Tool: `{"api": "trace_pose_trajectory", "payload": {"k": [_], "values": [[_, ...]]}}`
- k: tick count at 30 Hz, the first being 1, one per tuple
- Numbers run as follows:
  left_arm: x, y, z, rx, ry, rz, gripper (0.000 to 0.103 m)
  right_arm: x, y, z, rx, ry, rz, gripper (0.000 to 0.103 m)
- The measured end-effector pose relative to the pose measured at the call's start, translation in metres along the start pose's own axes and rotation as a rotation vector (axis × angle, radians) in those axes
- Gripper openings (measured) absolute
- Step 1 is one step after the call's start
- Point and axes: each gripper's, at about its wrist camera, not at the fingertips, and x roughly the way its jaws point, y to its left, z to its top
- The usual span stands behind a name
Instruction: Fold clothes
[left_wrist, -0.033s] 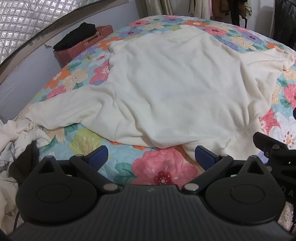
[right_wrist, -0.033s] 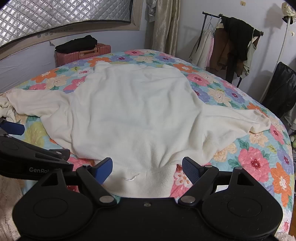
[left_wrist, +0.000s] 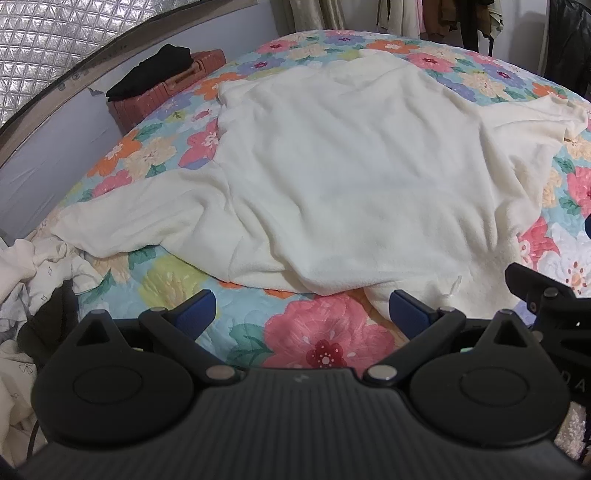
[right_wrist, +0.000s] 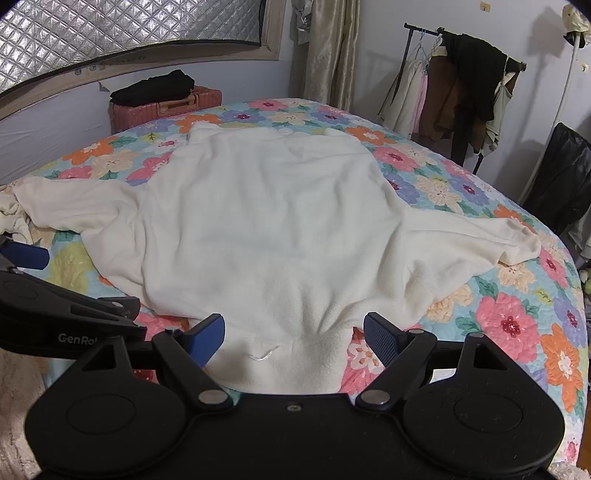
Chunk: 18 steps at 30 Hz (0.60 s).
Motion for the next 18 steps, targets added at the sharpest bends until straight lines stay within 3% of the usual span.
{"api": "trace_pose_trajectory", "payload": {"k": [18], "values": [[0.0046,0.0011,-0.0006,0.003,0.009,0.000,0.102,0.0012,-0.0001,0.0017,-0.006,0.005,0.002,0.086]]}}
